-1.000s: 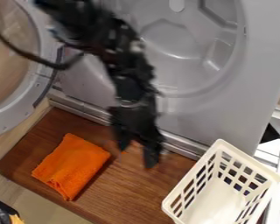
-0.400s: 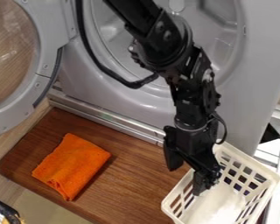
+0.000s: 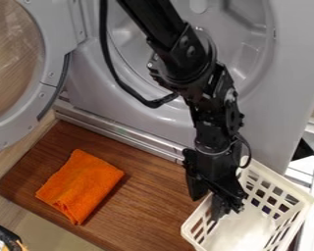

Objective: Move the basket to the left side of the machine on top of orange cloth

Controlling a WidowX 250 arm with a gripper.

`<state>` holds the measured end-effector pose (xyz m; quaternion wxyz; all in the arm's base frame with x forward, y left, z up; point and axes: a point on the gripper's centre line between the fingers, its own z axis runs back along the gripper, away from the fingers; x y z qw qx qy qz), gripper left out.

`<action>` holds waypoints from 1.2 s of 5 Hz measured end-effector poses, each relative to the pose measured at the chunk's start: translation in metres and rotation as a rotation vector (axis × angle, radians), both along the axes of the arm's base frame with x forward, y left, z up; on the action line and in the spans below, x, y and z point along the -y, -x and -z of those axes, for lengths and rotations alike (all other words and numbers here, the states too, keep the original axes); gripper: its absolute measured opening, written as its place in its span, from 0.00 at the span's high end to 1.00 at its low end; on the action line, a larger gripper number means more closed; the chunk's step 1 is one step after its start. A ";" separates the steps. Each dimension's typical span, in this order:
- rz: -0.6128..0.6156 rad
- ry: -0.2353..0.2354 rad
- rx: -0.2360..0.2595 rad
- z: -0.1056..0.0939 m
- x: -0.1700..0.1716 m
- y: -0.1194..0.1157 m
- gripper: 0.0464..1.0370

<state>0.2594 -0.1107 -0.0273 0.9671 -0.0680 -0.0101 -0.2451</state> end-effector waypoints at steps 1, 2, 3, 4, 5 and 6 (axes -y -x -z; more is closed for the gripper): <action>-0.017 -0.009 0.005 0.000 -0.001 -0.002 0.69; -0.037 -0.008 0.010 -0.001 -0.001 -0.003 0.89; -0.055 0.017 0.022 -0.001 -0.005 -0.001 0.94; -0.034 0.023 0.045 -0.009 -0.007 0.000 0.94; -0.061 0.029 0.082 -0.034 -0.021 0.004 0.94; -0.083 -0.025 0.080 -0.057 -0.042 0.013 0.94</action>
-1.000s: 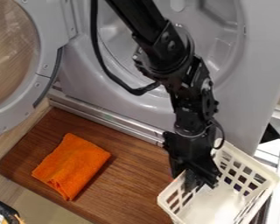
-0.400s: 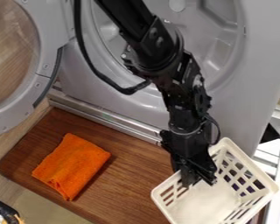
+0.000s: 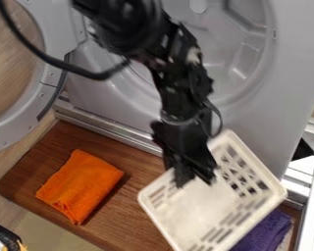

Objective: Move the basket to the left side of the machine on top of orange cloth

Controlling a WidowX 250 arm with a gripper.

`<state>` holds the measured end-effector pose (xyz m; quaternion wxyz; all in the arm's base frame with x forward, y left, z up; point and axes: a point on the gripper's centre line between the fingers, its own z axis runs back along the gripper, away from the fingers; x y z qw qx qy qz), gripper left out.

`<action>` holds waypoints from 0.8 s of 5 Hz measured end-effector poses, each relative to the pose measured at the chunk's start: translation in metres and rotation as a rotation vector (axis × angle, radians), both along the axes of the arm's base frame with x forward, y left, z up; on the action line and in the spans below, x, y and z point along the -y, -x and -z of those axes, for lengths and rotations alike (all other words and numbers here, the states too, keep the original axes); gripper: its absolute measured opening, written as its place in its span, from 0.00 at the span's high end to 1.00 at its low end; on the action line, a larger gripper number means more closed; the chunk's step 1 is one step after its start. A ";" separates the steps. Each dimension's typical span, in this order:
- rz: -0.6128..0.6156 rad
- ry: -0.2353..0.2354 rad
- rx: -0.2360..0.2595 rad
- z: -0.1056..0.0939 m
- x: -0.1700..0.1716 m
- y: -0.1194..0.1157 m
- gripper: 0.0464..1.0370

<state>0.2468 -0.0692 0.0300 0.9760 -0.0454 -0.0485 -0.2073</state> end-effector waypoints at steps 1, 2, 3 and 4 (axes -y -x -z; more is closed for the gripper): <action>-0.104 -0.040 -0.025 -0.009 -0.038 0.014 0.94; -0.187 -0.082 -0.063 -0.006 -0.072 0.025 0.94; -0.287 -0.107 -0.059 -0.003 -0.107 0.030 0.94; -0.345 -0.104 -0.091 0.006 -0.141 0.025 0.94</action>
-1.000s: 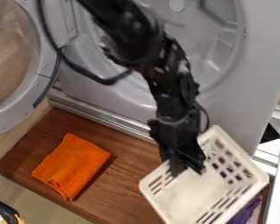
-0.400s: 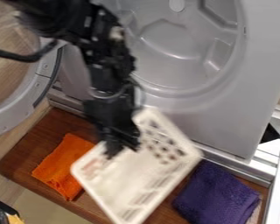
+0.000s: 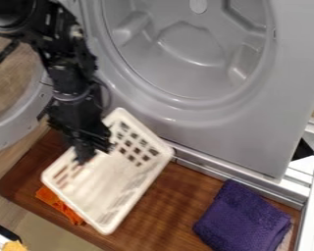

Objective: Move the basket to the left side of the machine on top of orange cloth

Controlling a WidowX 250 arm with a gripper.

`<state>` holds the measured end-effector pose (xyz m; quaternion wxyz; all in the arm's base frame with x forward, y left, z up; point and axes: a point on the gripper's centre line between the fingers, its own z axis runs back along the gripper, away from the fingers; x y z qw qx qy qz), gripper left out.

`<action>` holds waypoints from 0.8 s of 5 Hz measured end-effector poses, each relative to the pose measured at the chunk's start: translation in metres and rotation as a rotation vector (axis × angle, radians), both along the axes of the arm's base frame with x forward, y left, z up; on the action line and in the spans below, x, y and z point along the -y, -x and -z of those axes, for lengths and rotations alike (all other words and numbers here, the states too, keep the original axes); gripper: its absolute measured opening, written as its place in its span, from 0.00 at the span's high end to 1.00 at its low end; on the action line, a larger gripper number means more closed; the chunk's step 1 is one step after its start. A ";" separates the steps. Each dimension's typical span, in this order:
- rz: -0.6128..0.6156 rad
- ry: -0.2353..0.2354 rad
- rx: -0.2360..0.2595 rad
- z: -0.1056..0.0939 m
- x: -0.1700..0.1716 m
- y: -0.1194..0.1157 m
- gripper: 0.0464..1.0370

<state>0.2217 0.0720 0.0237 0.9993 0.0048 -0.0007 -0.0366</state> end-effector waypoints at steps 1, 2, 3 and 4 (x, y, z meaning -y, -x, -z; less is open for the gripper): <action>-0.072 0.001 0.000 0.001 -0.034 -0.003 0.94; -0.099 0.016 -0.019 0.006 -0.051 -0.003 0.94; -0.092 0.038 -0.057 0.016 -0.055 -0.002 0.91; -0.088 0.046 -0.069 0.020 -0.054 0.000 0.71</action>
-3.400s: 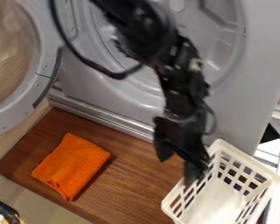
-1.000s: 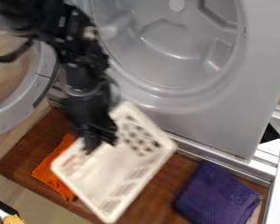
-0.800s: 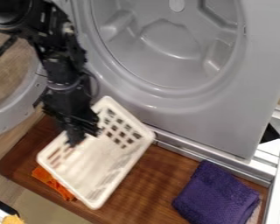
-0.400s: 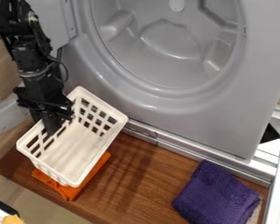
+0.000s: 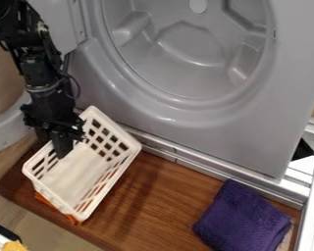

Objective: Move the basket to the left side of the machine on top of orange cloth

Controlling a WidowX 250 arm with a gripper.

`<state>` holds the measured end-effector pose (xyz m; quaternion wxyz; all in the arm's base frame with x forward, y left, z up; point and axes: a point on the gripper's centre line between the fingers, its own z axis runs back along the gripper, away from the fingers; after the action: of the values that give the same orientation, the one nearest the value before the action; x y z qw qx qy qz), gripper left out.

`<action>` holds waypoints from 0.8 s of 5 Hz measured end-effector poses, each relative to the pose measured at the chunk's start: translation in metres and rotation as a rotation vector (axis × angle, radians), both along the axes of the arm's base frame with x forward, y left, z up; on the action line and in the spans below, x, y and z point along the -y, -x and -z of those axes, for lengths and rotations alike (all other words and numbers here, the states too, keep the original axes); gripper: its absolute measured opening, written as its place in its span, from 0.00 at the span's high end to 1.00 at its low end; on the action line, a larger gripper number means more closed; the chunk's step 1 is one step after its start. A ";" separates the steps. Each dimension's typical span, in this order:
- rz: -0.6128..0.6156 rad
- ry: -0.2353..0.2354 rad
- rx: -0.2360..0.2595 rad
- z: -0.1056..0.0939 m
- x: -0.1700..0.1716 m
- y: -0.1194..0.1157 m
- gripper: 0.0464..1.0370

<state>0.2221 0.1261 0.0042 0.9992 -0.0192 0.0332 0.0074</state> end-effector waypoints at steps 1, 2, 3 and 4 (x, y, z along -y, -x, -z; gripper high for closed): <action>0.010 0.005 -0.002 0.003 0.003 0.005 0.40; 0.021 0.011 -0.001 0.004 0.009 0.008 0.10; 0.055 0.027 -0.013 0.007 0.023 0.008 0.03; 0.135 -0.005 -0.012 -0.006 0.041 0.000 0.03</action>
<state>0.2222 0.0849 0.0100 0.9973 -0.0144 0.0406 -0.0599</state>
